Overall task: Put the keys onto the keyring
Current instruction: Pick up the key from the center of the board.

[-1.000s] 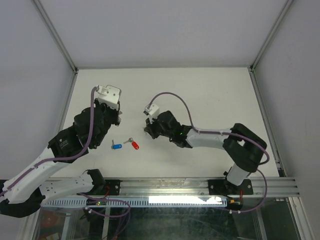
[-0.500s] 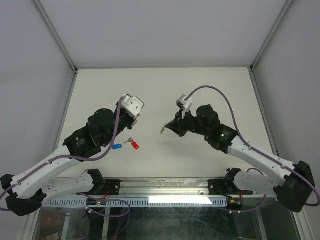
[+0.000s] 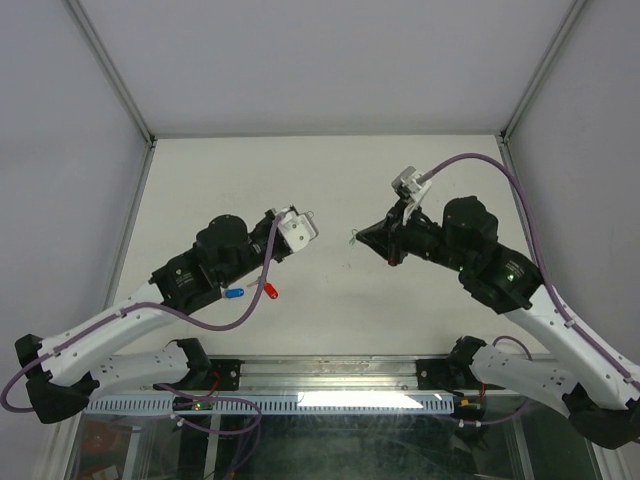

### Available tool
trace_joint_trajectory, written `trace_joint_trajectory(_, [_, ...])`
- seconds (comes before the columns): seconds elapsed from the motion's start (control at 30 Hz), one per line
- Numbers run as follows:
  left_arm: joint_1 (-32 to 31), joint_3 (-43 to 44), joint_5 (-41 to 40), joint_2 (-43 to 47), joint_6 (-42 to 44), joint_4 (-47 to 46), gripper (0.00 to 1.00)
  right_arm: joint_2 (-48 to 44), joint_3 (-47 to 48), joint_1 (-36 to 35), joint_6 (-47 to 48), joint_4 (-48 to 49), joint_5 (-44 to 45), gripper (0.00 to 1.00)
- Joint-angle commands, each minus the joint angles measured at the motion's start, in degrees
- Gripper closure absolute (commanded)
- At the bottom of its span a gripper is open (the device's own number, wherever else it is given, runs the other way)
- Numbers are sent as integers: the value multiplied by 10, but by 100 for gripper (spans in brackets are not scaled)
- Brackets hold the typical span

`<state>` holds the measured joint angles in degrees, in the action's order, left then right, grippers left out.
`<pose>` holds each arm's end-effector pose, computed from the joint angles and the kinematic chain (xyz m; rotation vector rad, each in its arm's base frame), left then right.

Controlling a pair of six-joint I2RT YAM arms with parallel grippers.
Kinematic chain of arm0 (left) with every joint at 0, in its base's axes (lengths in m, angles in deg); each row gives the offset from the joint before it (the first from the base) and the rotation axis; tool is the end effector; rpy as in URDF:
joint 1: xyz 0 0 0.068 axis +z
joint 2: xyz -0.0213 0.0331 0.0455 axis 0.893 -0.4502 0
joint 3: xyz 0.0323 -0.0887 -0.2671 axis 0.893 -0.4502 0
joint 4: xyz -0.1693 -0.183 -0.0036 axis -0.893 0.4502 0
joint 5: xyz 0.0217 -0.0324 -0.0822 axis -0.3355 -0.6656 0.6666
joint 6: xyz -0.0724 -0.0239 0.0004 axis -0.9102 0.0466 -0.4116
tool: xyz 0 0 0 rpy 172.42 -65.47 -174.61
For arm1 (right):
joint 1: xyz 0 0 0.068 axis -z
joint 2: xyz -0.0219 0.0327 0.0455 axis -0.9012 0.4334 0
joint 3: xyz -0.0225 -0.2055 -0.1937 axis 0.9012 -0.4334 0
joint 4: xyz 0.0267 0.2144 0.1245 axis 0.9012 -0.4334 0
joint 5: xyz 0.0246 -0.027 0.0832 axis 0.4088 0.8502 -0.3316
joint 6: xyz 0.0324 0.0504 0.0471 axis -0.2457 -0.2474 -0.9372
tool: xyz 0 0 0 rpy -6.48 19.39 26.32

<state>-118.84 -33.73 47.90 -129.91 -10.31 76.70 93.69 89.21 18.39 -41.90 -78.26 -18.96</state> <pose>0.1325 -0.1763 0.3764 1.1218 1.3880 -0.1979 0.1201 0.1442 0.3999 -0.7824 1.6842 0.8368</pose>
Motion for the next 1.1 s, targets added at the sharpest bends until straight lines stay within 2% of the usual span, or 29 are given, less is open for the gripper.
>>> trace_joint_trajectory(0.0, [-17, -5, 17, -3, 60, -78, 100, 22, 64, 1, -42, -106, -8, 100])
trace_joint_trajectory(0.33, [-62, -18, -51, -2, 159, -103, 100, 59, 134, 2, -64, -160, -52, 100])
trace_joint_trajectory(0.67, [-127, -81, -140, 15, 289, -165, 100, 68, 155, 2, -68, -203, -22, 100])
trace_joint_trajectory(0.83, [-146, -104, -193, 8, 340, -203, 100, 74, 161, 2, -67, -213, -36, 100])
trace_joint_trajectory(1.07, [-172, -156, -195, 21, 482, -228, 100, 77, 163, 2, -72, -212, -48, 100])
